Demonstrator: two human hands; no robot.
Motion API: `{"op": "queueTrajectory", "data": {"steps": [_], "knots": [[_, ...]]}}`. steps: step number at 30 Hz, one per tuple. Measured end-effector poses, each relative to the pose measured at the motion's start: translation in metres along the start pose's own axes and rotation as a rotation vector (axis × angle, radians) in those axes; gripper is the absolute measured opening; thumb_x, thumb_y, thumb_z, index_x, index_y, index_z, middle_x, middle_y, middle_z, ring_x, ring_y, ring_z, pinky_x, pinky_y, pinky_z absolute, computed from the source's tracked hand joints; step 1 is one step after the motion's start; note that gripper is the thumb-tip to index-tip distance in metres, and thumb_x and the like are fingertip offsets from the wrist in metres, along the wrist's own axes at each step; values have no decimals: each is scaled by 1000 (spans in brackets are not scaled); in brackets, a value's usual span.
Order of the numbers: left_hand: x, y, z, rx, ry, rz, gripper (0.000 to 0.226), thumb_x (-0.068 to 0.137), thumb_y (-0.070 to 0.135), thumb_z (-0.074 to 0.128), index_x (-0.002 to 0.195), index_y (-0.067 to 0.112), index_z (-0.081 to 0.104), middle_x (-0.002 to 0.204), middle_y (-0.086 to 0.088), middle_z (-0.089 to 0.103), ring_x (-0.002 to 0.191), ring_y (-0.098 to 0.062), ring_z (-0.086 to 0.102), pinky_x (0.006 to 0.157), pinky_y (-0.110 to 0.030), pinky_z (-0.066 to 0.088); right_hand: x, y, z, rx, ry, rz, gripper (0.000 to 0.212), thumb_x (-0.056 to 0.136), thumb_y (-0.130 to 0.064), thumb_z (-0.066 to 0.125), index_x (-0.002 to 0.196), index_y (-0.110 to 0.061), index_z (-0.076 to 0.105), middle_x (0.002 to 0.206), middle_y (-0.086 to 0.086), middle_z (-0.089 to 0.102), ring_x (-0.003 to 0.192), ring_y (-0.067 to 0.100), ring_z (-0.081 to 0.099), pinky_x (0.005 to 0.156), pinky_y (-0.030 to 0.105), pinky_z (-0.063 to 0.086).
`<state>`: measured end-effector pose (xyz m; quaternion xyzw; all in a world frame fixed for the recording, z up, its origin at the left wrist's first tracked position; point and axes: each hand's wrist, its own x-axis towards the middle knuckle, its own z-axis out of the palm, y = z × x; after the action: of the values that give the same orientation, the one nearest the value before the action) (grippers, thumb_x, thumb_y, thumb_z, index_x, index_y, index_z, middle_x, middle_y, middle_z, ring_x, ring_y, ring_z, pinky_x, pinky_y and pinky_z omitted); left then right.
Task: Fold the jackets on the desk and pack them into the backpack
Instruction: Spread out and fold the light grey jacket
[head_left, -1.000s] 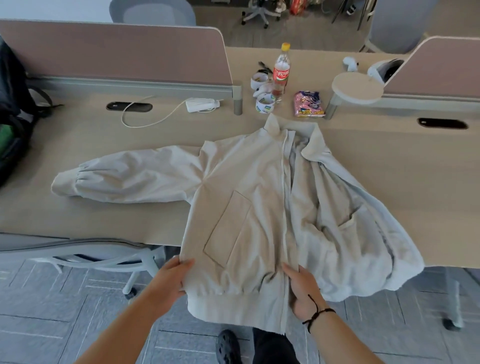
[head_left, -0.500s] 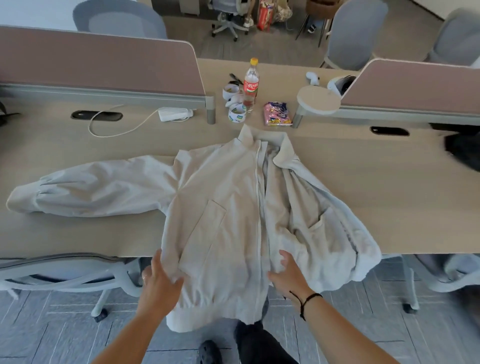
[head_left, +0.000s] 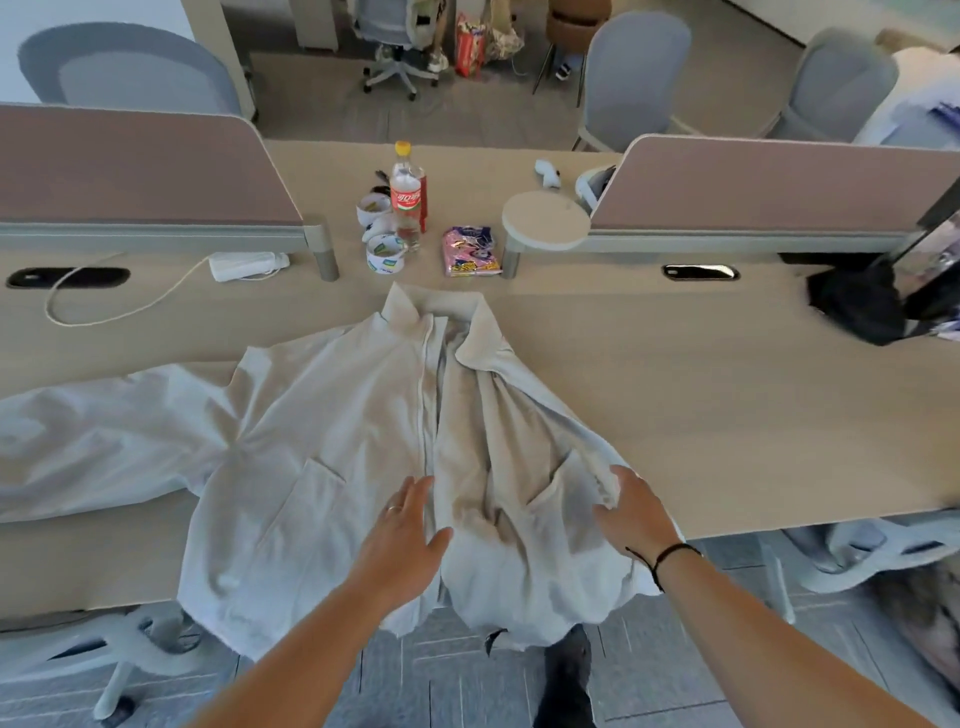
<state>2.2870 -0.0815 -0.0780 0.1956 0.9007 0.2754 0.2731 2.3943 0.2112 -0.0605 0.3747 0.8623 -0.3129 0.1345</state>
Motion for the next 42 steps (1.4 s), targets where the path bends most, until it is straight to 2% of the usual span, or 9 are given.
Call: {"op": "queueTrajectory", "data": {"steps": [5, 10, 16, 23, 26, 28, 31, 38, 42], "knots": [[48, 53, 41, 51, -18, -98, 69, 101, 47, 46, 158, 32, 9, 168, 0, 2, 154, -22, 7, 124, -44, 17, 76, 34, -13, -173, 53, -60, 58, 92, -35, 61, 144, -22, 39, 139, 2, 52, 125, 27, 52, 101, 40, 43], [74, 90, 80, 40, 3, -346, 80, 96, 51, 48, 158, 31, 2, 168, 2, -4, 155, -23, -8, 122, -47, 20, 120, 67, -22, -149, -101, -44, 18, 98, -33, 45, 107, -27, 59, 92, -7, 65, 83, 21, 61, 73, 33, 50], [106, 116, 97, -328, 125, -490, 83, 92, 56, 56, 158, 32, 12, 167, -4, 7, 154, -22, 1, 124, -47, 14, 129, 31, -88, 334, 78, -110, 37, 99, -15, 48, 65, -12, 32, 58, 0, 35, 54, 16, 28, 50, 31, 25], [142, 167, 49, -1189, -77, -389, 88, 84, 88, 35, 148, 29, 47, 149, -11, 51, 135, -26, 51, 114, -47, 39, 63, -84, -123, 461, 67, -469, 8, 97, -24, 57, 93, -17, 58, 79, -9, 62, 71, 12, 57, 66, 25, 41], [116, 158, 0, -1476, 93, -375, 80, 89, 76, 35, 135, 15, 59, 125, -16, 67, 114, -27, 67, 92, -39, 54, 28, -117, -77, 357, -421, -473, 53, 96, -37, 62, 143, -22, 43, 124, -3, 65, 110, 14, 63, 89, 20, 44], [89, 136, -21, -1382, 200, -406, 56, 95, 63, 43, 121, 18, 65, 110, -13, 74, 98, -24, 72, 79, -34, 55, 14, -127, -45, 357, -804, -438, 59, 99, -33, 60, 150, -20, 35, 132, 1, 61, 114, 11, 60, 94, 16, 42], [58, 85, -23, -903, 270, -648, 48, 88, 32, 75, 132, 23, 57, 104, -5, 72, 87, -20, 69, 69, -32, 52, 26, -115, -12, 352, -957, -384, 47, 105, -12, 47, 151, -13, 40, 133, 8, 61, 116, 21, 61, 93, 14, 44], [51, 46, 16, -492, 271, -667, 37, 87, -2, 55, 119, 16, 61, 79, 1, 66, 63, -16, 61, 47, -23, 45, 103, -24, -11, 152, -230, 53, 35, 89, -22, 66, 123, -13, 64, 118, 7, 69, 106, 27, 66, 87, 36, 53], [47, 33, 17, -487, 302, -662, 40, 85, -5, 48, 114, 20, 58, 92, -2, 68, 78, -20, 64, 59, -30, 50, 122, 16, -18, -108, -260, 140, 29, 85, -36, 73, 80, -9, 66, 76, 4, 64, 70, 22, 61, 59, 30, 41]]}}
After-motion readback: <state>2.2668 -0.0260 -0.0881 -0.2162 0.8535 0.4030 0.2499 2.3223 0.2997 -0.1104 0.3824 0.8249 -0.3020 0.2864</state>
